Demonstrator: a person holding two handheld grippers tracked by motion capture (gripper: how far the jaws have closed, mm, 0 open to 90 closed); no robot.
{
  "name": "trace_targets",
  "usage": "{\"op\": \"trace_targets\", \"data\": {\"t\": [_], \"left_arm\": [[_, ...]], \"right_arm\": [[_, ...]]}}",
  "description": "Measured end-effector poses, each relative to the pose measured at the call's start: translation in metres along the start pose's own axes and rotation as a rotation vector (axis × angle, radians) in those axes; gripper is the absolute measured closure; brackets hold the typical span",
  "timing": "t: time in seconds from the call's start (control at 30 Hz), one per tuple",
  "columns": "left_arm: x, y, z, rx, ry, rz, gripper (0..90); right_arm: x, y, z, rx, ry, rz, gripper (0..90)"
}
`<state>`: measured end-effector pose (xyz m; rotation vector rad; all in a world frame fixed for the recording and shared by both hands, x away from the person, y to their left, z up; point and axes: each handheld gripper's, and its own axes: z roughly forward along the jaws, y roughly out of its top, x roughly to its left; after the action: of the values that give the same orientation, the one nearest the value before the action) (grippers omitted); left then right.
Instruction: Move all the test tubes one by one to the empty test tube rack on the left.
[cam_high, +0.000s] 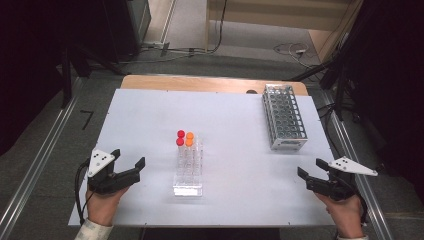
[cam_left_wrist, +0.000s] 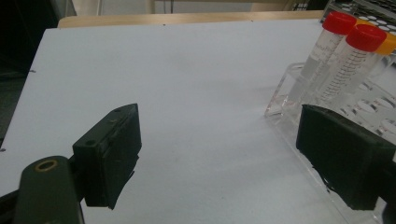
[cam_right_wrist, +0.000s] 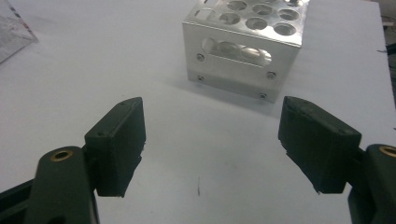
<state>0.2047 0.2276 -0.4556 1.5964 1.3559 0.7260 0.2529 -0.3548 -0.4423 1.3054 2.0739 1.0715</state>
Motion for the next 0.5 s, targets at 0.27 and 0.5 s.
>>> {"op": "trace_targets", "data": {"t": [0.27, 0.5], "left_arm": [[0.005, -0.003, 0.000, 0.007, 0.025, -0.006, 14.0], [0.013, -0.006, 0.001, 0.021, 0.046, -0.016, 13.9]], "right_arm": [[-0.010, -0.007, -0.004, 0.008, -0.030, 0.023, 21.5], [-0.021, -0.015, -0.006, 0.018, -0.066, 0.038, 21.5]]}}
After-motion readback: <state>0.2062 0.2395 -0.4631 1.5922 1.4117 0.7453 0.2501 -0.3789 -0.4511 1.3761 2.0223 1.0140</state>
